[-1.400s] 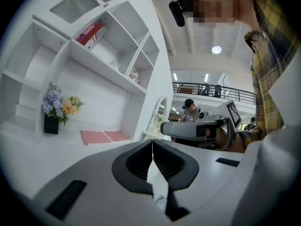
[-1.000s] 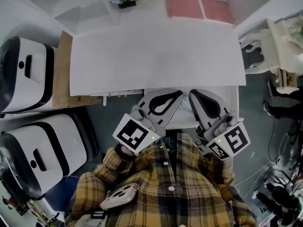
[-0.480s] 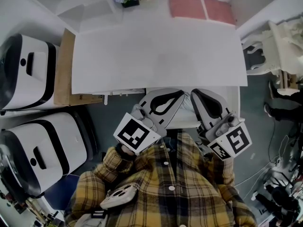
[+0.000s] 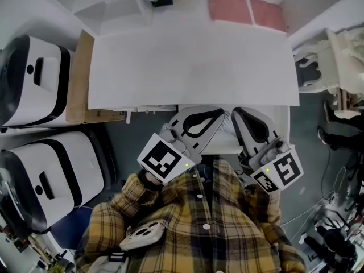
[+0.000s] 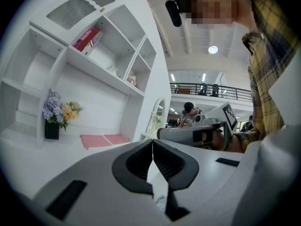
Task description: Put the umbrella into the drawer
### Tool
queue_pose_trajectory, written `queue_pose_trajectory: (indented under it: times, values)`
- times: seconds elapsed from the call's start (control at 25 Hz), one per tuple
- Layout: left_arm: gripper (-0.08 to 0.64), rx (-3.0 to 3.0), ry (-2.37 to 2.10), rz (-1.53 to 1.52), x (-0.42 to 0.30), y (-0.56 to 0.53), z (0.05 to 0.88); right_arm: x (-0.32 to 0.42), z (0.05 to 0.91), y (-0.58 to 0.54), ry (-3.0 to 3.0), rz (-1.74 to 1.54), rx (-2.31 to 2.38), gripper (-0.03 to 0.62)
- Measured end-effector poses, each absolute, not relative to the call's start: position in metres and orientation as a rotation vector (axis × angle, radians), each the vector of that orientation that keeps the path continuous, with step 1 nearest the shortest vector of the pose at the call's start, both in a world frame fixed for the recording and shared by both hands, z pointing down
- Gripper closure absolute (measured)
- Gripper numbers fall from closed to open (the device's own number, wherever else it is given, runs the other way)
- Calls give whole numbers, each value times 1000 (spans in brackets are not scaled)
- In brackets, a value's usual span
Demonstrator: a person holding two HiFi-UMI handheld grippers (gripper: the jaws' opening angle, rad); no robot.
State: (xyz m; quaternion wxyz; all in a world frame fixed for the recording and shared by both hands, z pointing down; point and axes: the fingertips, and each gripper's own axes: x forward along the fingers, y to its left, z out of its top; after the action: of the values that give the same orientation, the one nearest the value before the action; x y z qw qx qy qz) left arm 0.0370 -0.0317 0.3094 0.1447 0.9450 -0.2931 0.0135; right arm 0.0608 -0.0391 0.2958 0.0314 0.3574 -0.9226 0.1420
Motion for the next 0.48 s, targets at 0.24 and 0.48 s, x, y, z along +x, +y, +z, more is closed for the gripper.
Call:
queue_pose_trajectory:
  times: [0.24,0.48]
  values:
    - [538,2787,-801,30,36,-29,302,57,302,-37,-2839,468,1085,575]
    - [538,2803,-750,42,33,-26,298,61,298,-37,-2848,472,1083,575]
